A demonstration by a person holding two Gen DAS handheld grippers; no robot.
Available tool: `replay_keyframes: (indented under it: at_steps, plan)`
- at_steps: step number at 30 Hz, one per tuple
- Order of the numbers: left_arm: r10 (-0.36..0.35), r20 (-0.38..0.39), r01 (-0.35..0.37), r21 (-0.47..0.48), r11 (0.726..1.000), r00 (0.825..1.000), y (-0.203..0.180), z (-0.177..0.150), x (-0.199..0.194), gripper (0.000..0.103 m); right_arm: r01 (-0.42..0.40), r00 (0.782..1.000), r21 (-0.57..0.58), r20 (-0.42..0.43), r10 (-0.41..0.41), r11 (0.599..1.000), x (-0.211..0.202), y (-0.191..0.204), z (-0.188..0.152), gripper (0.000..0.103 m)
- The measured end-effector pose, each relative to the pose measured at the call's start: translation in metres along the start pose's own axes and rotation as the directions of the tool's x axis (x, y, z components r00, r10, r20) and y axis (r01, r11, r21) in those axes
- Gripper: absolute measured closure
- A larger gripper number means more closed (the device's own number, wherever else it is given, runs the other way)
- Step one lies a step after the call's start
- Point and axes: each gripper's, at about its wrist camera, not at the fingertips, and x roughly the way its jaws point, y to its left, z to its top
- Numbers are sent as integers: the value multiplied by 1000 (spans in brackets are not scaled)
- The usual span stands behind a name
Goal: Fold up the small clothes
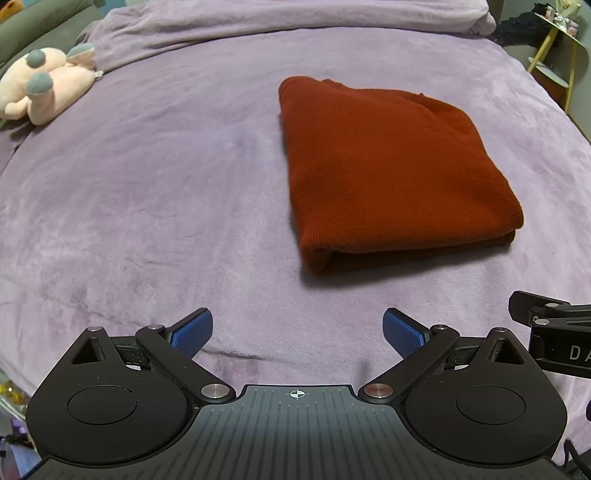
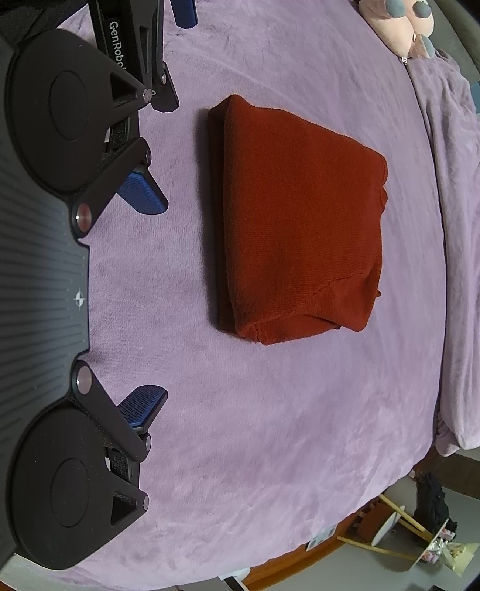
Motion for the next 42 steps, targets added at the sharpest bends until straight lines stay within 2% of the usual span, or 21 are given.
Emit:
replay_keyframes:
  at_steps: [26,32,36,42]
  plan:
    - [0,-1,0,-4,1000,1000,1,1,4,2,0,1000,10,-3,0,1000,4,1,0,4]
    - [-10,9,10,3,1000,1000,2,-1,4,2,-3,1000,17,1,3,1000,3,-1,-1,4]
    - [-19,45,19,17,1000,999,1,-4,-1,2,-2,1000,23,7,2,1000,3,-2,-1,4]
    - [-1,34,0,36,999,999,-2,-4,-1,2,-3,1000,25,6,3,1000,3,-3,-2,4]
